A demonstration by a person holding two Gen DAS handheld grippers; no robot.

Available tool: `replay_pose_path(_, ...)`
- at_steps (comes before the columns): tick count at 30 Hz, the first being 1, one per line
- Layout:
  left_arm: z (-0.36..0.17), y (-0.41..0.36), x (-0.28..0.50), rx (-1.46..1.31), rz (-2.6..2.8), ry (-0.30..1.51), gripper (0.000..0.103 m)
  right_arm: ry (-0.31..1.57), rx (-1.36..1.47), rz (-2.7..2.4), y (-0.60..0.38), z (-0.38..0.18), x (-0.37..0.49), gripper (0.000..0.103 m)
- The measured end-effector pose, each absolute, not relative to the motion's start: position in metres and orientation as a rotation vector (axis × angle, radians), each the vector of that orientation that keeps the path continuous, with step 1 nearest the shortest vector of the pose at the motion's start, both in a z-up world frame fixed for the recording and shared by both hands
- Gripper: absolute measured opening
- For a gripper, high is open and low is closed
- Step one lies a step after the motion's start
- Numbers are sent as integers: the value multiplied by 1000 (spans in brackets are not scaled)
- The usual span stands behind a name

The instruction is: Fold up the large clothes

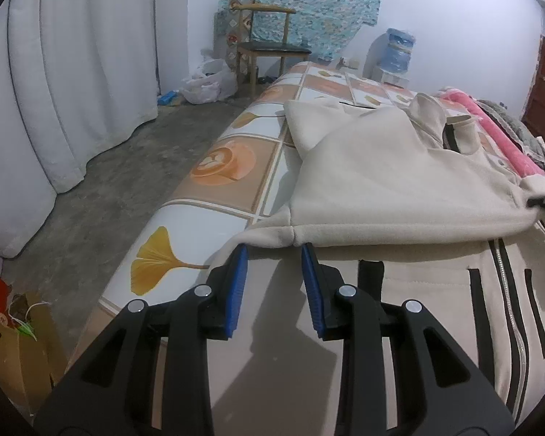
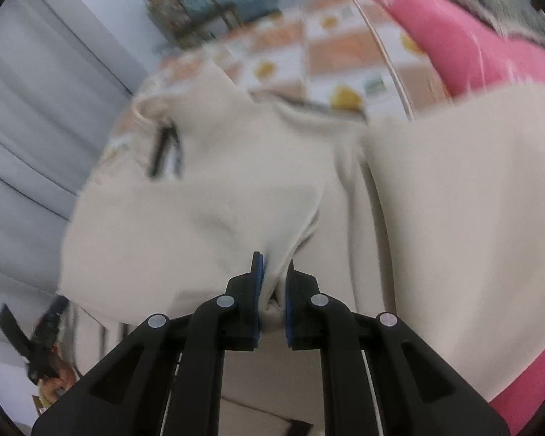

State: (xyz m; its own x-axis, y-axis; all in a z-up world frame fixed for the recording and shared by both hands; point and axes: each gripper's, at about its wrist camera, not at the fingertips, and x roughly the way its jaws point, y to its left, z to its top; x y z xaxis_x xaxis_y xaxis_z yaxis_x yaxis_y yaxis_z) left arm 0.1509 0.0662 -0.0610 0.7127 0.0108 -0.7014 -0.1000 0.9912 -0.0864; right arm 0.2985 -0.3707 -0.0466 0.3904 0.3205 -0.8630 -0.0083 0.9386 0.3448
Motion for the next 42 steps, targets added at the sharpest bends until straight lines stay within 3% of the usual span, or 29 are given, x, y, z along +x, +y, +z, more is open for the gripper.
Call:
replay_pose_path(10, -61, 73, 143, -160, -25, 772, 31, 1143, 164, 164, -360, -48, 288, 11)
replay_pose_path(13, -57, 75, 136, -161, -44, 785, 31, 1139, 140, 123, -359, -47, 285, 19)
replay_pose_path(19, -26, 89, 116, -156, -94, 769, 31, 1076, 74, 69, -355, -22, 273, 19)
replay_pose_path(21, -13, 95, 116, -159, -94, 758, 31, 1073, 103, 95, -356, -19, 275, 24)
replay_pose_path(23, 2, 105, 122, -191, -105, 752, 31, 1094, 144, 100, -360, -25, 280, 37)
replay_pose_path(31, 16, 137, 218, -374, -193, 866, 46, 1129, 134, 117, -357, -44, 282, 38)
replay_pose_path(40, -35, 121, 340, -454, -174, 1027, 44, 1123, 117, 148, -358, -47, 280, 34)
replay_pose_path(42, -39, 115, 352, -438, -171, 1038, 35, 1120, 112, 149, -357, -48, 280, 33)
